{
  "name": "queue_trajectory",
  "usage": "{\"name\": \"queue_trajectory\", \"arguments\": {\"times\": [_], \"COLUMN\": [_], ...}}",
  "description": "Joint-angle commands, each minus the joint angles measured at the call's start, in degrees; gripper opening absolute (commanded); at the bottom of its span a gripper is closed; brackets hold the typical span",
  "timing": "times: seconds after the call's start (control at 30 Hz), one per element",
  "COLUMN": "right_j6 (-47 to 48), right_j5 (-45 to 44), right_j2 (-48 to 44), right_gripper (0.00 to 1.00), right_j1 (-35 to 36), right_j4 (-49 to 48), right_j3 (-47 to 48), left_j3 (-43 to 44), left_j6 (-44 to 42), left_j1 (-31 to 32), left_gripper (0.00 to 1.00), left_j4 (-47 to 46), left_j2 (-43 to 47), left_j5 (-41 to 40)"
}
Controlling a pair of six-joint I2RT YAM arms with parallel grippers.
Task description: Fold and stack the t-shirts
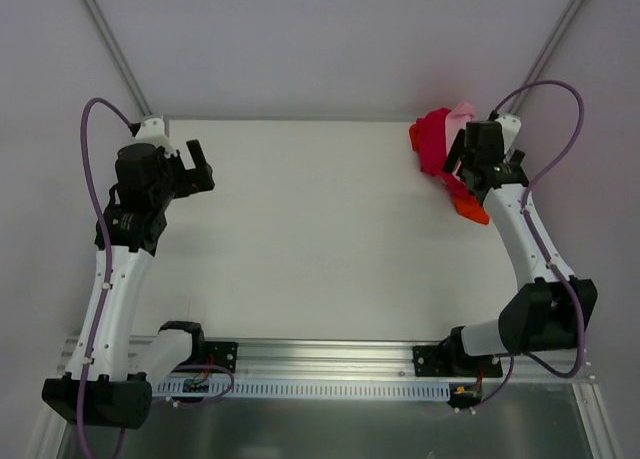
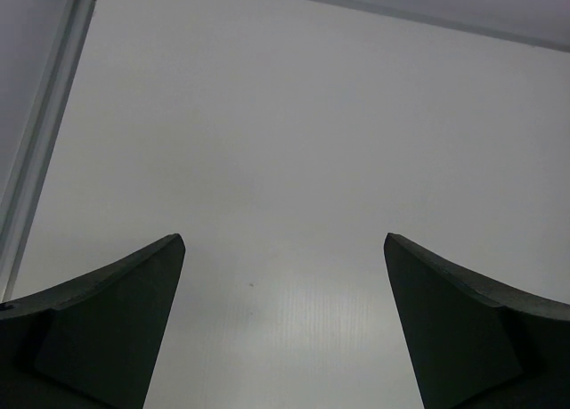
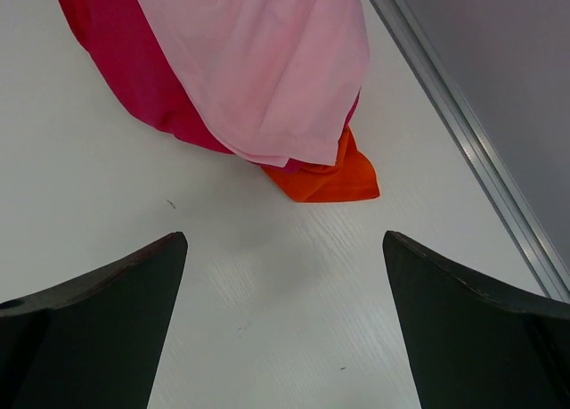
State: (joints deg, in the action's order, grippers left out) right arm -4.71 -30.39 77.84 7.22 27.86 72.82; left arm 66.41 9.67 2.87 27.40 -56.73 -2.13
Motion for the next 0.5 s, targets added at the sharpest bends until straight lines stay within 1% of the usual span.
{"name": "queue_trajectory", "arguments": {"times": [0.0, 0.1, 0.17, 0.2, 0.23, 0.33, 0.4, 0.47], "right_j6": [2.51, 4.27, 7.85, 8.66, 9.71, 13.05, 14.11, 13.94], "right_j5": [7.34, 5.79, 5.6, 6.22, 7.61, 11.92, 11.59, 13.76], "right_j2": [4.67, 8.1, 10.04, 12.4, 13.73, 19.09, 21.37, 24.45], "right_gripper": [1.0, 1.0, 1.0, 1.0, 1.0, 1.0, 1.0, 1.0], "right_j1": [-1.95, -2.04, -2.47, -3.17, -3.53, -4.5, -5.37, -6.43], "right_j4": [1.32, 1.24, 1.24, 1.5, 1.85, 3.52, 4.04, 4.66], "right_j3": [6.18, 8.91, 11.9, 13.22, 16.53, 22.7, 24.91, 27.97], "left_j3": [-1.46, -1.29, -1.02, -1.2, -1.37, -1.64, -1.55, -1.46], "left_j6": [0.35, -0.36, -0.88, -1.49, -1.41, -1.06, -0.88, -0.1], "left_j1": [-0.59, -0.59, -0.59, -0.59, -0.59, -0.59, -0.59, -0.59], "left_gripper": [0.99, 0.99, 0.99, 0.99, 0.99, 0.99, 0.99, 0.99], "left_j4": [-3.67, -1.65, -1.12, -1.38, -2.08, -2.96, -3.23, -3.05], "left_j2": [0.57, -0.22, -0.49, -0.4, -0.31, -0.66, -1.36, -1.98], "left_j5": [-4.45, -3.67, 0.09, 1.76, 4.48, 6.96, 6.97, 6.62]}}
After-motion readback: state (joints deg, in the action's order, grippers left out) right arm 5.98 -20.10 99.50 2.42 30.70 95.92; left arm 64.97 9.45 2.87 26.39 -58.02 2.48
